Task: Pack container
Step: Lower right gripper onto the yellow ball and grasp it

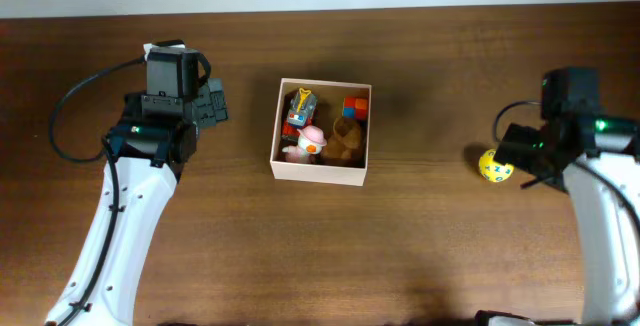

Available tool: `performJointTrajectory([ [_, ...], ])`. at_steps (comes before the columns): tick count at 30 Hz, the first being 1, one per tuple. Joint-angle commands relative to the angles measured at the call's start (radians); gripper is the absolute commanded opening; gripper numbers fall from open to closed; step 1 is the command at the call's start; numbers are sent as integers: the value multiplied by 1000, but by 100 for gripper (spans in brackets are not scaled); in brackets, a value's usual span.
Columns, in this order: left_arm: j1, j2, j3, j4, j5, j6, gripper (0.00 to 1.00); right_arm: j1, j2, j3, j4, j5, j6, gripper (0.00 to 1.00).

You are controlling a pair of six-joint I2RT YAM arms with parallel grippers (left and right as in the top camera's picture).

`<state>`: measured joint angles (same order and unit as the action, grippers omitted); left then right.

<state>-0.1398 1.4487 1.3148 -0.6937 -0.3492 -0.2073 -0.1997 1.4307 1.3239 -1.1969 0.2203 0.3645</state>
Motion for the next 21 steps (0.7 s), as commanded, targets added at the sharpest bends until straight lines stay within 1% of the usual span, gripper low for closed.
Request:
performJointTrajectory([
  [1,2,3,6,0,-14,-16,99,-57,74,-5,52,-122,9,99],
  [5,2,3,6,0,-14,-16,99,-76,188,-5,129,-198,-31,99],
  [11,2,3,6,0,-14,-16,99,-75,334,-5,237,-199,-43,99],
  [15,2,3,6,0,-14,-16,99,-75,391,-5,275,-198,-69,99],
  [21,2,3,6,0,-14,-16,99,-75,444,-6,286,-183,-69,99],
])
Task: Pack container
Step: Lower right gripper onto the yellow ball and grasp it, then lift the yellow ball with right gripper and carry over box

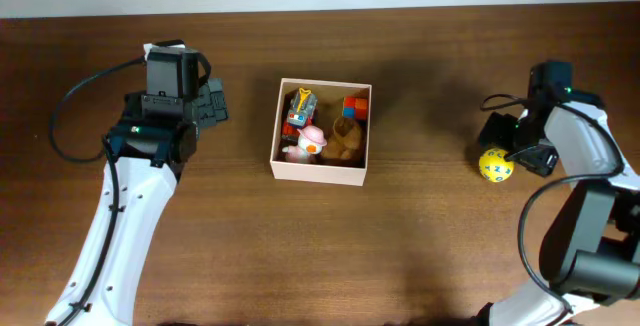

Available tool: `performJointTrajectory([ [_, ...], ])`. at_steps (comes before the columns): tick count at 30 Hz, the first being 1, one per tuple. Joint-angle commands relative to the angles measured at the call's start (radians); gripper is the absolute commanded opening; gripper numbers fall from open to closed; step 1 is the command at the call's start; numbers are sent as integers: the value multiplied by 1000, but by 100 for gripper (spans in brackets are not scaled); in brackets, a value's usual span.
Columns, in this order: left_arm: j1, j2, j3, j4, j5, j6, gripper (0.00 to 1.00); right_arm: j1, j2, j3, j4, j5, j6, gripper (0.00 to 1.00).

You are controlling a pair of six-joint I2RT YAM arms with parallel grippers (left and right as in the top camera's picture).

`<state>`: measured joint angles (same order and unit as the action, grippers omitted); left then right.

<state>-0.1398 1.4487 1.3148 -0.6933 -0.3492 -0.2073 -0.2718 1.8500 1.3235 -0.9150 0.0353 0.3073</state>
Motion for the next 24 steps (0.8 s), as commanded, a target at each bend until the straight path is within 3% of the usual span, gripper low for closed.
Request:
performJointTrajectory([
  [1,2,3,6,0,-14,-16,99,-3,32,-5,7,2,-12,100],
  [9,-2,3,6,0,-14,-16,99,-3,85,-5,18,2,-11,98],
  [12,-2,3,6,0,-14,-16,99,-3,89,-5,17,2,-11,83],
  [16,-1,3,6,0,-14,-16,99,-1,89,-5,14,2,-11,55],
  [19,-2,3,6,0,-14,-16,99,3,89,-5,14,2,-11,45],
  [22,-2,3,6,0,-14,-16,99,4,89,-5,15,2,-11,28],
  [24,-2,3,6,0,-14,-16,99,4,87,5,10,2,-11,25],
])
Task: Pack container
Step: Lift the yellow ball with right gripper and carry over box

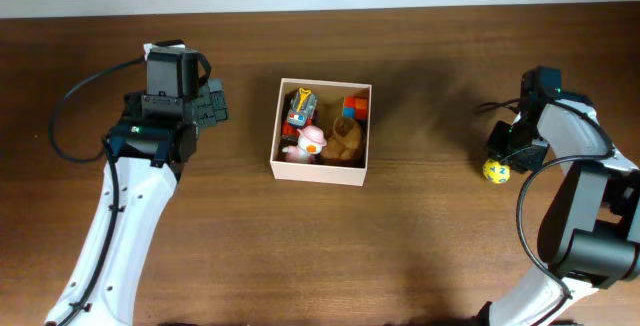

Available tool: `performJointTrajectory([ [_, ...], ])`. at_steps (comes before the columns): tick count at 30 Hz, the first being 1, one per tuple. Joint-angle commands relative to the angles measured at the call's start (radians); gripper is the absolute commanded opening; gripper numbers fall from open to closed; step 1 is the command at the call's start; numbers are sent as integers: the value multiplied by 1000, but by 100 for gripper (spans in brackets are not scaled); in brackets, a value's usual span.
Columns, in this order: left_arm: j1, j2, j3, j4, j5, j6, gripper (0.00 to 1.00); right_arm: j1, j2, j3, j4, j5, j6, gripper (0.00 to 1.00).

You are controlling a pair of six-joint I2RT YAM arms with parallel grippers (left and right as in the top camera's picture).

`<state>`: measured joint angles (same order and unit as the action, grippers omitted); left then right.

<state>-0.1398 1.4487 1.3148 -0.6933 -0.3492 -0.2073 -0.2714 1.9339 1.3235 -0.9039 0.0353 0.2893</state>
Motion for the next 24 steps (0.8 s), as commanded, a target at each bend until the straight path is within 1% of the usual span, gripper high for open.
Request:
performJointTrajectory([
  [1,-2,3,6,0,-14,-16,99,3,2,14,-10,2,6,23],
  [4,-2,3,6,0,-14,-16,99,6,2,69,-69,2,6,22],
  [8,-2,3,6,0,-14,-16,99,49,2,202,-188,1,-2,21],
  [12,-2,3,6,0,-14,-16,99,143,2,357,-287,-2,-31,22],
  [15,-2,3,6,0,-14,-16,99,242,2,480,-340,-2,-32,22],
  [20,-2,3,6,0,-14,-16,99,426,2,630,-348,-5,-50,22],
  [24,-2,3,6,0,-14,-16,99,572,2,681,-282,2,-66,22],
])
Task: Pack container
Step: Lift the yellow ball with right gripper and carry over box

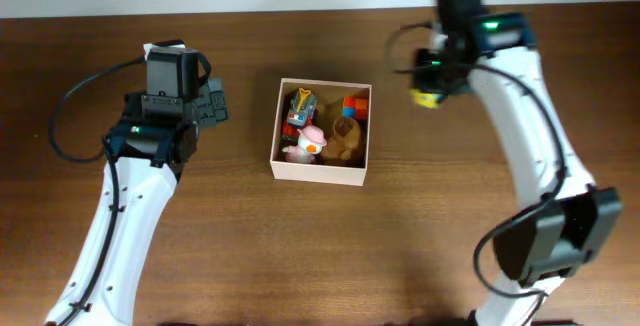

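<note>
The open pale box (281, 169) stands mid-table. Inside it lie a toy car (299, 107), a red and blue block (355, 106), a brown plush (346, 138) and a pink and white figure (310, 143). My right gripper (430, 86) hangs above the table just right of the box's far right corner, shut on a yellow ball (428, 98) that shows under it. My left gripper (214, 104) rests left of the box, fingers apart and holding nothing.
The white right arm (530, 136) stretches from the front right across the table's right side. The left arm (130, 206) runs along the left. The table's far edge (320, 10) meets a pale wall.
The right gripper was down on the yellow ball at the table's right side. Now it holds the ball aloft far to the left, close beside the box. The left arm has not moved.
The yellow ball lay on the table at the right, with the right gripper next to it. The gripper then turned and came down over the ball. By now it has taken the ball and carried it next to the box.
</note>
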Available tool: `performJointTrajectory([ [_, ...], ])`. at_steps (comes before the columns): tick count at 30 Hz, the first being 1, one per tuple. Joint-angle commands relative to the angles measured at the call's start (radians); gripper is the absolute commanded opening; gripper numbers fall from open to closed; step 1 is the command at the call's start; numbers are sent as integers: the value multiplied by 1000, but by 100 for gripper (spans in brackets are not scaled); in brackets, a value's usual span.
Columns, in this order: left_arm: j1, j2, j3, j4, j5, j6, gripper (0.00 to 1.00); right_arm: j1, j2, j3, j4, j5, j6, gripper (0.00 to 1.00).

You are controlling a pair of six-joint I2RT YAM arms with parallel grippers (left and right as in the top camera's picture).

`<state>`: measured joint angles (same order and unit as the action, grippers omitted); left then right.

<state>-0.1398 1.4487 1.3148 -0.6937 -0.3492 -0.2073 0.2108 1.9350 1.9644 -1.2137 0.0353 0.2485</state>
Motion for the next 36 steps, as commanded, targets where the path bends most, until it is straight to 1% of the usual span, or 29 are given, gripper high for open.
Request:
performJointTrajectory([
  [1,-2,3,6,0,-14,-16,99,123,0,40,55,3,-38,21],
  [3,-2,3,6,0,-14,-16,99,188,2,39,107,40,-47,17],
  [8,-2,3,6,0,-14,-16,99,306,2,39,195,181,-47,17],
  [11,-2,3,6,0,-14,-16,99,344,3,39,224,217,-47,16],
  [17,-2,3,6,0,-14,-16,99,354,15,37,250,201,-46,18],
  [20,-2,3,6,0,-14,-16,99,354,43,37,262,200,-46,22],
  [29,-2,3,6,0,-14,-16,99,354,166,37,280,179,-46,22],
  [35,-2,3,6,0,-14,-16,99,352,203,37,279,178,-47,22],
  [36,-2,3,6,0,-14,-16,99,352,205,37,279,178,-47,32],
])
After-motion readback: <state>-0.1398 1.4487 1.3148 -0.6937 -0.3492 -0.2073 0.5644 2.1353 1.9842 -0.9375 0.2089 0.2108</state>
